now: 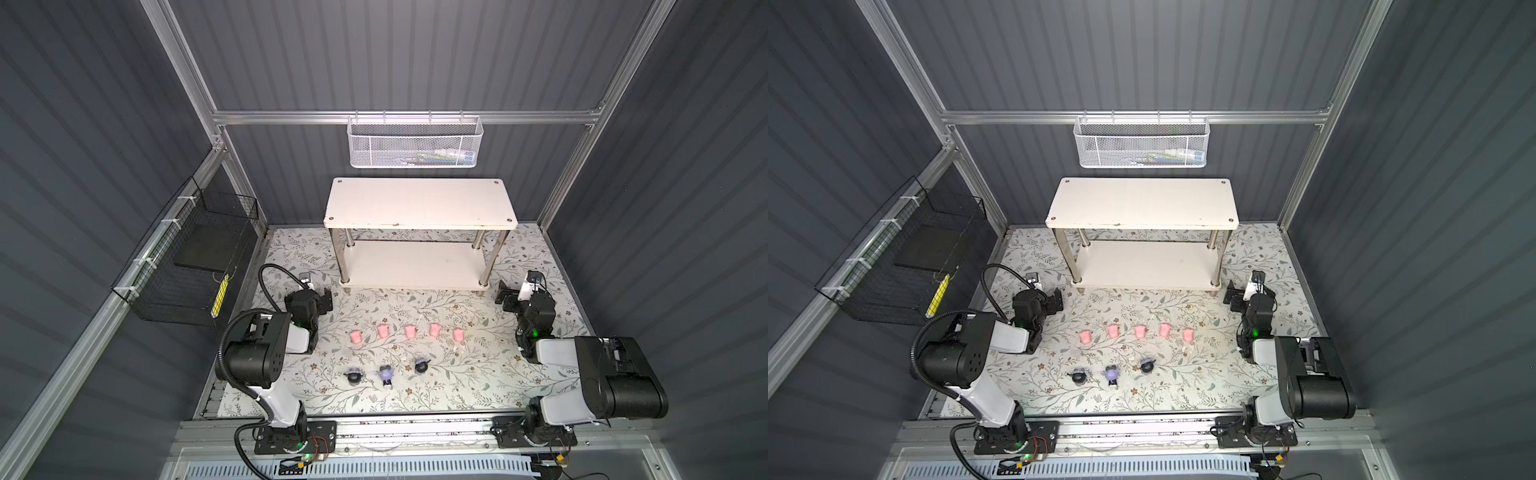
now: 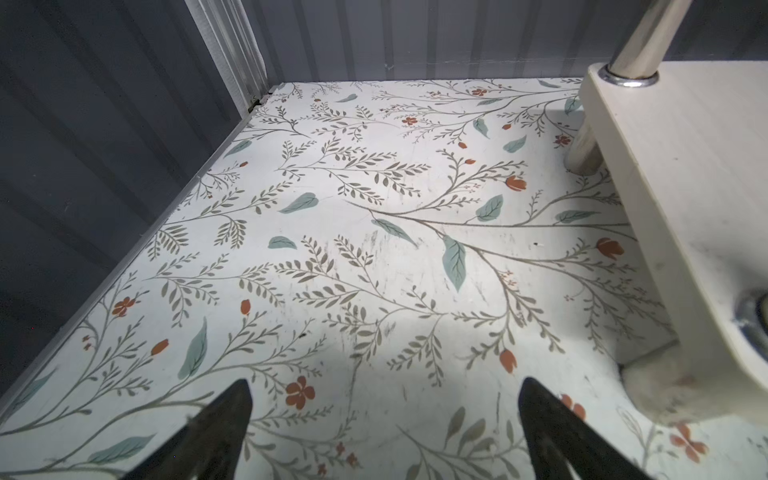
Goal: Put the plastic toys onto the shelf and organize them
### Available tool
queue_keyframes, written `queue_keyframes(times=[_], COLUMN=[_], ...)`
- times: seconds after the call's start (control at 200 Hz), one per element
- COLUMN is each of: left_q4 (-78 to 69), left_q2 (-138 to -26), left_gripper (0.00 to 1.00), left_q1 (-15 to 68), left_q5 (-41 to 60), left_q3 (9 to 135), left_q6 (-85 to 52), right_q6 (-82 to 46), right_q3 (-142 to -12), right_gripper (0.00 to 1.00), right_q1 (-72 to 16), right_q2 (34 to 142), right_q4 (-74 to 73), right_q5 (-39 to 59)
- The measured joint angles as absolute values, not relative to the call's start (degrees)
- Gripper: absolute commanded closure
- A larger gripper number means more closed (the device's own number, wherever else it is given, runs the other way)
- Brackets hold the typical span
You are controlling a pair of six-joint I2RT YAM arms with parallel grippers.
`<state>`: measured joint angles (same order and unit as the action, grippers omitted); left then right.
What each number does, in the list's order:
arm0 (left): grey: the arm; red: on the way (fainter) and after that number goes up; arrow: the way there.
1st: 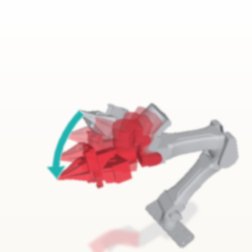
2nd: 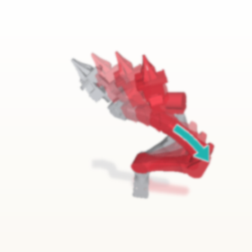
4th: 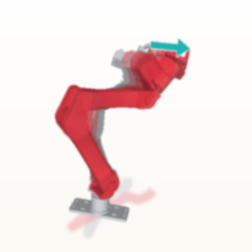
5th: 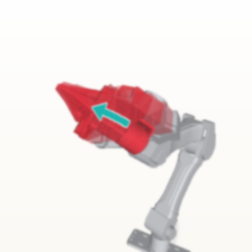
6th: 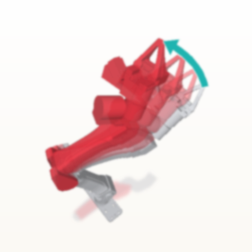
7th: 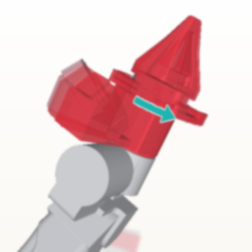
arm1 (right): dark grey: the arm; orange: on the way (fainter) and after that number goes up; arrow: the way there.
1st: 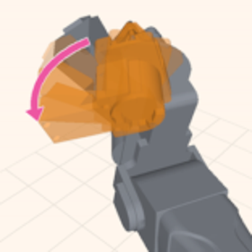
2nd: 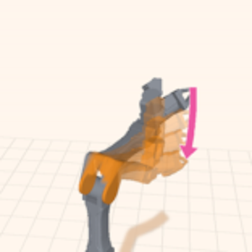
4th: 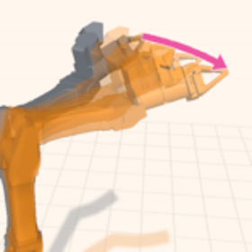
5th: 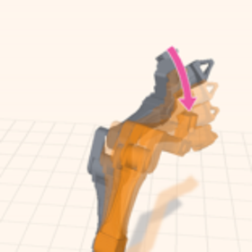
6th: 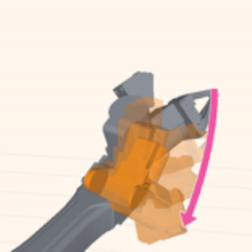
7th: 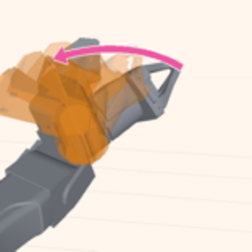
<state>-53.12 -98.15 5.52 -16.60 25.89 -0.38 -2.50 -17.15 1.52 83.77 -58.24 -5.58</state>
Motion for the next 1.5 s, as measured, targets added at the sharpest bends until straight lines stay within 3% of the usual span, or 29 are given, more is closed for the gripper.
queue_keyframes(times=[1.236, 1.501], left_q4=[-51.7, -38.8], left_q2=[-98.0, -85.4], left_gripper=[0.0, 0.0], left_q1=[5.5, 6.6], left_q5=[-16.4, -18.7], left_q3=[26.2, 31.4], left_q6=[-0.4, -0.3], right_q6=[-3.0, -4.7], right_q3=[-17.3, -20.9], right_gripper=[0.01, 0.01], right_q1=[1.5, 1.3], right_q2=[82.7, 72.0], right_q4=[-56.3, -44.3], right_q5=[-7.2, -11.9])
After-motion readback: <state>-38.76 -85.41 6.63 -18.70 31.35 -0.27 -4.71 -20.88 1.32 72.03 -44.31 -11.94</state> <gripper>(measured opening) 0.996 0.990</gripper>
